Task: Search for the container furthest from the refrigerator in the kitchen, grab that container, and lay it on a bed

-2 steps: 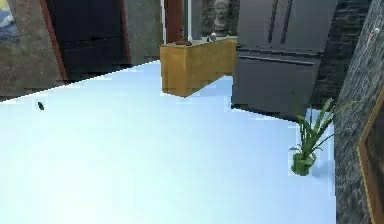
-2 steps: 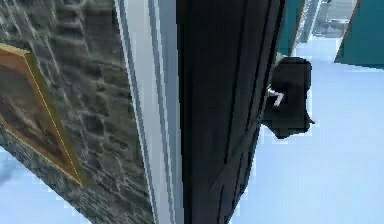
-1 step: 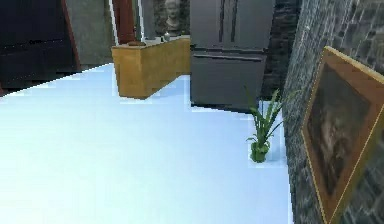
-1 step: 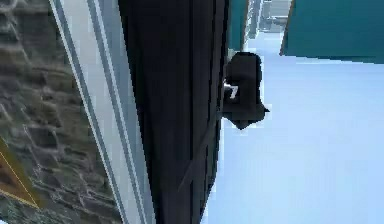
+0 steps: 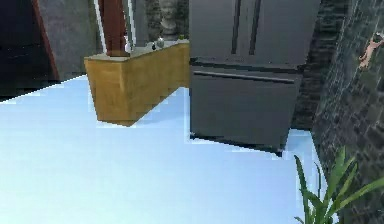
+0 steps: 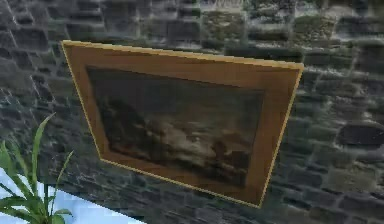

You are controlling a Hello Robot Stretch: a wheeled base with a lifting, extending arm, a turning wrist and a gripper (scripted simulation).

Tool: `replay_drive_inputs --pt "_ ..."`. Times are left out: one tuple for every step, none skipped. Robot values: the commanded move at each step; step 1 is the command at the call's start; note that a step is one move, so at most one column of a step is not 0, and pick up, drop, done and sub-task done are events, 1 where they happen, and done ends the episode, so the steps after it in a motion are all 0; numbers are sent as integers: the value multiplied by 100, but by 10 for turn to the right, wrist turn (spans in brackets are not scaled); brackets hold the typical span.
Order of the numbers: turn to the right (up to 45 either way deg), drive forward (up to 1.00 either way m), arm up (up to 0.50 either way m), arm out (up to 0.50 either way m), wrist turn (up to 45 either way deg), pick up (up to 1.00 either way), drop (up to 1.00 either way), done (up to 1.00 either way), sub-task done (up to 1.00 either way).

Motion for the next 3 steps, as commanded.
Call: replay_drive_inputs --pt "0 100 0 0 0 0 0 0 0" --pt "30 0 0 0 0 0 0 0 0" --pt "0 50 0 0 0 0 0 0 0"
